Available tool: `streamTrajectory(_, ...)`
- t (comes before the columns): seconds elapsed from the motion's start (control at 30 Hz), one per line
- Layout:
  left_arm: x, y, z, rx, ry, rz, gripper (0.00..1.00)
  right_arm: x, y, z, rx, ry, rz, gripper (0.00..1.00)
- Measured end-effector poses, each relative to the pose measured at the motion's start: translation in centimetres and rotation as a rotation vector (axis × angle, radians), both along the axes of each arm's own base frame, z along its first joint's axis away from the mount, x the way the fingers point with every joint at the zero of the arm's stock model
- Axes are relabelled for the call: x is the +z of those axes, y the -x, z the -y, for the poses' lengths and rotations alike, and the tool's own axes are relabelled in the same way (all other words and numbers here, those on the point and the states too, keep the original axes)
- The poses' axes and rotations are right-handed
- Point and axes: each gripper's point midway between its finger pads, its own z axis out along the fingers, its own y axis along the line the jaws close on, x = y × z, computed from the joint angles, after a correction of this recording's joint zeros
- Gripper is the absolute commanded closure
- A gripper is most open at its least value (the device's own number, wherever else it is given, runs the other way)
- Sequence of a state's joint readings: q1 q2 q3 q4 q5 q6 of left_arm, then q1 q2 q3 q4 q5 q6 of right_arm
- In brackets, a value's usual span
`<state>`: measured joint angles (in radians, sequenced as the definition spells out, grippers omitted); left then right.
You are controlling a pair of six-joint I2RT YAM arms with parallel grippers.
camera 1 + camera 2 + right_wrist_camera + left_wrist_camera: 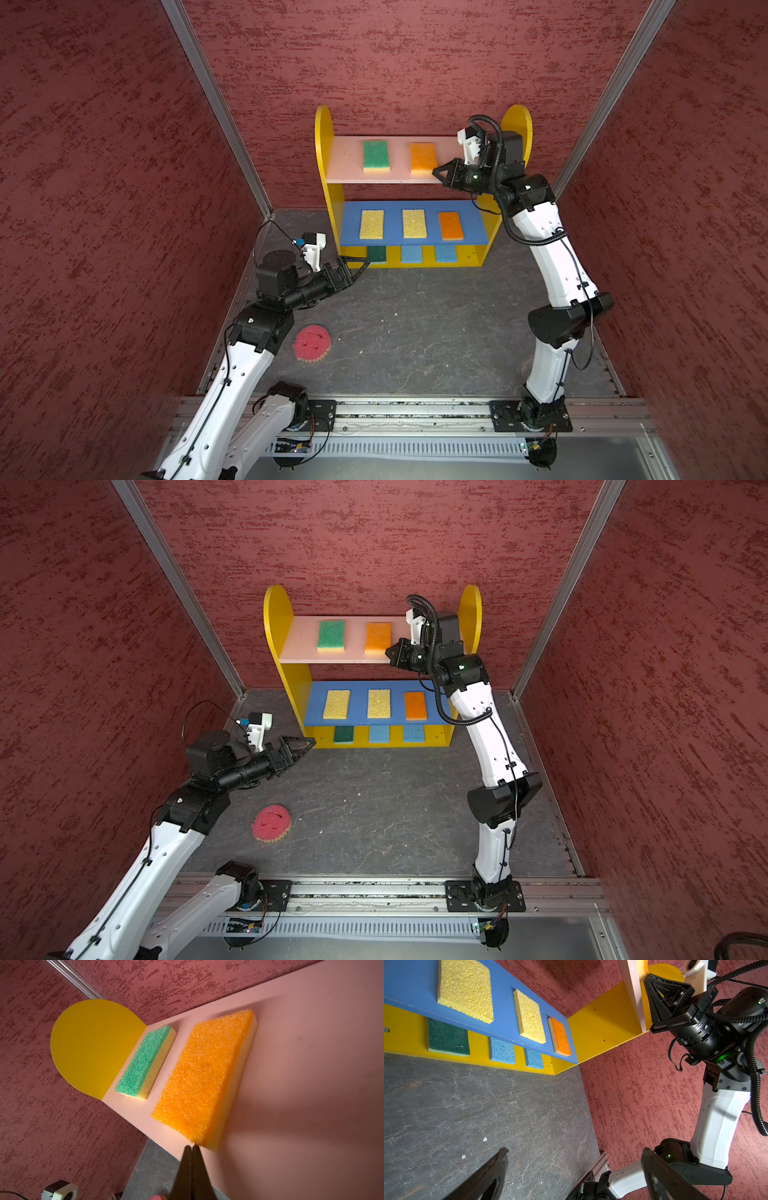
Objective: Place and organize the cleaning sponges onto the shelf
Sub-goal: 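Withdraw the right gripper toward the floor while the left gripper reaches the pink round sponge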
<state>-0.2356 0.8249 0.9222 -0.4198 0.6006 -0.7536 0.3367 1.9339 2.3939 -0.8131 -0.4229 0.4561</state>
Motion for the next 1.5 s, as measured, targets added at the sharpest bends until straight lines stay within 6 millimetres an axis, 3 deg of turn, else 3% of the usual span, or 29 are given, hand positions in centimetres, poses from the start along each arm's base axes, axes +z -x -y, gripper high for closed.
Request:
streamTrajectory(0.47,-0.2,0.0,-0.1,0.004,-0.003,-0.01,0.01,-0.3,-0.1,-0.1,0.001,0.002,-0.008,1.0)
streamTrajectory(0.6,-0.3,0.0,-1.3,0.061,-0.029,-0.03,0.01,-0.8,0.6,-0.7,0.012,0.014,-0.002,1.0)
streamTrajectory(0.67,-0.1,0.0,-2.6,0.122,-0.059,-0.036,0.01,-0.9,1.9,-1.1,0.015,0.032,0.009,0.97)
streamTrajectory(0.8,-0.1,0.3,-5.8,0.268,-0.142,-0.069,0.01,-2.0,6.9,-3.1,0.06,0.072,0.024,0.91)
streamTrajectory(1.0,-5.0,2.3,-10.8,0.467,-0.297,-0.276,0.01,-3.8,13.0,-4.8,0.105,0.098,0.117,0.83)
streamTrajectory(1.13,-10.5,4.2,-13.1,0.539,-0.38,-0.473,0.01,-6.8,15.4,-6.0,0.132,0.12,0.147,0.76)
streamTrajectory(1.27,-15.8,6.0,-14.5,0.577,-0.417,-0.652,0.01,-12.1,16.5,-6.7,0.157,0.18,0.111,0.6)
streamTrajectory(1.37,-17.8,6.7,-15.3,0.599,-0.424,-0.744,0.01,-16.5,16.7,-6.1,0.146,0.248,0.056,0.56)
streamTrajectory(1.5,-18.5,6.7,-15.9,0.635,-0.435,-0.781,0.01,-20.6,17.5,-4.7,0.129,0.307,-0.002,0.53)
